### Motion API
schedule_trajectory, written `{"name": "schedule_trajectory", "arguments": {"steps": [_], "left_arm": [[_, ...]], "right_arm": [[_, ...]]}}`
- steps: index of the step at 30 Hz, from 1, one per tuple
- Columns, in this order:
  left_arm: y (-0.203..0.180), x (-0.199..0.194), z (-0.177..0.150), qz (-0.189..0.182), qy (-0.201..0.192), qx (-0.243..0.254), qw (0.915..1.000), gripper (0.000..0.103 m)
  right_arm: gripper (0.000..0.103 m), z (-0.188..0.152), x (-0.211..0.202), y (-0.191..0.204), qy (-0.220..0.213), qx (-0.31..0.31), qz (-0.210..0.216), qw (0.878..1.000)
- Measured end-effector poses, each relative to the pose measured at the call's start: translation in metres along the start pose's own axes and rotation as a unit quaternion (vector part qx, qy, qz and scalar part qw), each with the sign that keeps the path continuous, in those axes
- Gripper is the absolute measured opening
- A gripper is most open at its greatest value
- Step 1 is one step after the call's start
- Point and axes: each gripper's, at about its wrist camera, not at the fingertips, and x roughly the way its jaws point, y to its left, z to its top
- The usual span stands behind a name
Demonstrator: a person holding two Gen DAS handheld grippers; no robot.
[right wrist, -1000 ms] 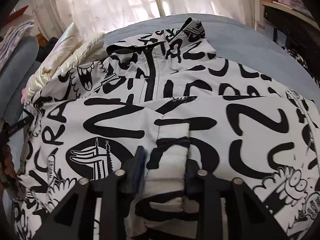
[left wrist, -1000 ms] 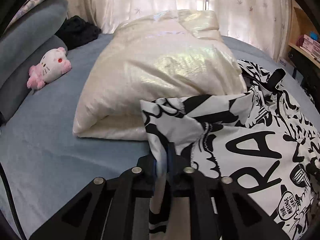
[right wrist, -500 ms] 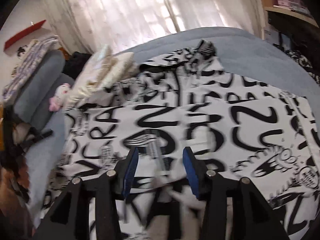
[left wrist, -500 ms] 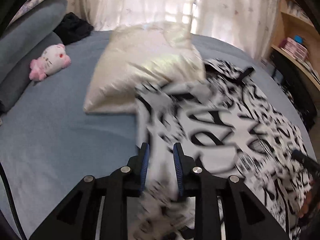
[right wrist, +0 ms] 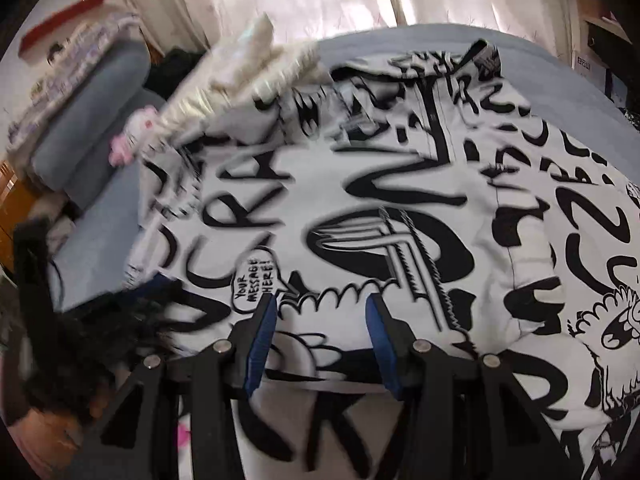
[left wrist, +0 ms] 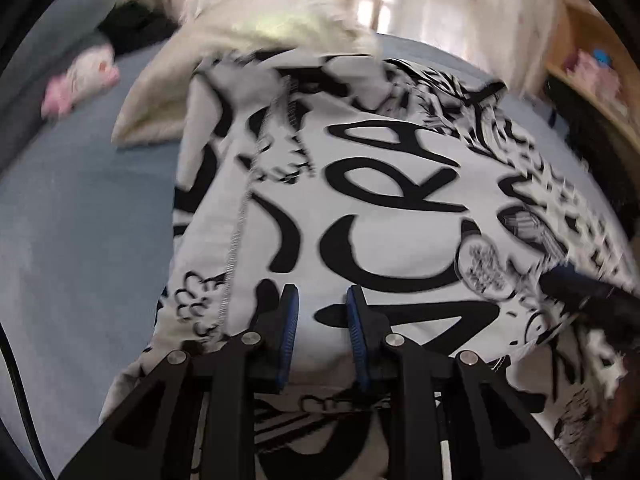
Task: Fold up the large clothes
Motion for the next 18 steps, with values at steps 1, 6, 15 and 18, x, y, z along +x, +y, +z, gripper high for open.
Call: {"name": "schedule_trajectory", "arguments": {"steps": [1,6,15,18], "left_arm": [[0.007,0.000,0.000,-0.007,-0.001,-0.013,0.9999,0.023],[0.015,0.001,-0.004,-0.013,-0.002,-0.019,0.9997,0.023],[0.013,0.001,-0.003,-0.001,-0.001,-0.010,0.9999,0.023],[0.006,0.001,0.002,0.010,0.002,-0.001,1.0000,0.024]], "right_arm": [[0.044,-0.001,0.001,-0.004,-0.004,-0.009,-0.013,1.000],[0.044,0.005,-0.007,-0.046,-0.026,0.013,-0.121,0.992],[0.046,-0.006,-0.031,-0.094,-0.015,0.108,-0.104,0.989],[0.046,-0.006,-0.041,-0.089,-0.025,0.113,-0.095,0.989]]}}
